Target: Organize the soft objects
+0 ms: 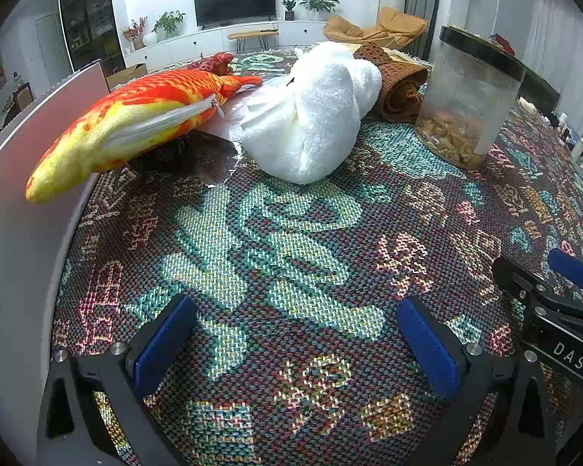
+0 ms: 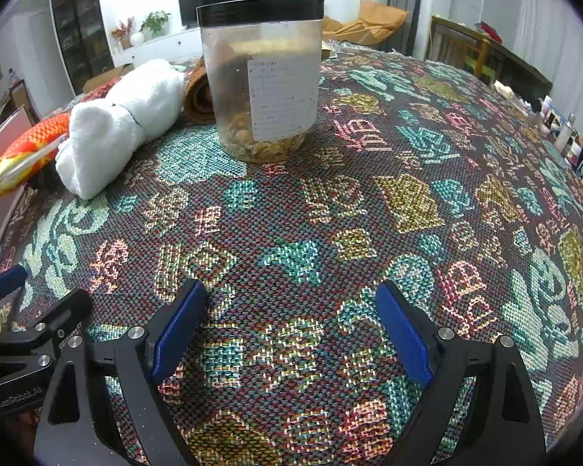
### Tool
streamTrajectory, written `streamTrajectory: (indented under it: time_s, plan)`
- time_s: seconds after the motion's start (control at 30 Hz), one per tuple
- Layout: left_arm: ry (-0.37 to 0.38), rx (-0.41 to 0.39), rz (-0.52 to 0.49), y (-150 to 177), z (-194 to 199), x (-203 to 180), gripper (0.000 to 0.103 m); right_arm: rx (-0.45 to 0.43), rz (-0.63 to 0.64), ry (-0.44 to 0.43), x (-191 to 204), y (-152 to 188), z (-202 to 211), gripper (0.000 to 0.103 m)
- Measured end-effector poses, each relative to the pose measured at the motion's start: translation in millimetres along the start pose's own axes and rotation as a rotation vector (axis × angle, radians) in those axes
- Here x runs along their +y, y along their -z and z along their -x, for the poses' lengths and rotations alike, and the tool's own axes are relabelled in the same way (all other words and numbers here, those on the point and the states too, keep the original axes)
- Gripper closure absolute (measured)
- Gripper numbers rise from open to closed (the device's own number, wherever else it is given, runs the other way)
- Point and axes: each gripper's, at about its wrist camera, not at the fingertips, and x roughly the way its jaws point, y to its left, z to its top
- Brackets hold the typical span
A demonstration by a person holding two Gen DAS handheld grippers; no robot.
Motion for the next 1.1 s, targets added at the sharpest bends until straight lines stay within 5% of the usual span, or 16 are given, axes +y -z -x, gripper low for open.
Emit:
streamTrajectory:
  time_s: [1.1]
  plan:
    - [-0.014, 0.001, -0.003, 2.1, 1.6, -2.3, 0.0, 0.003, -0.001, 0.002, 0.3, 0.7, 0.7, 0.012]
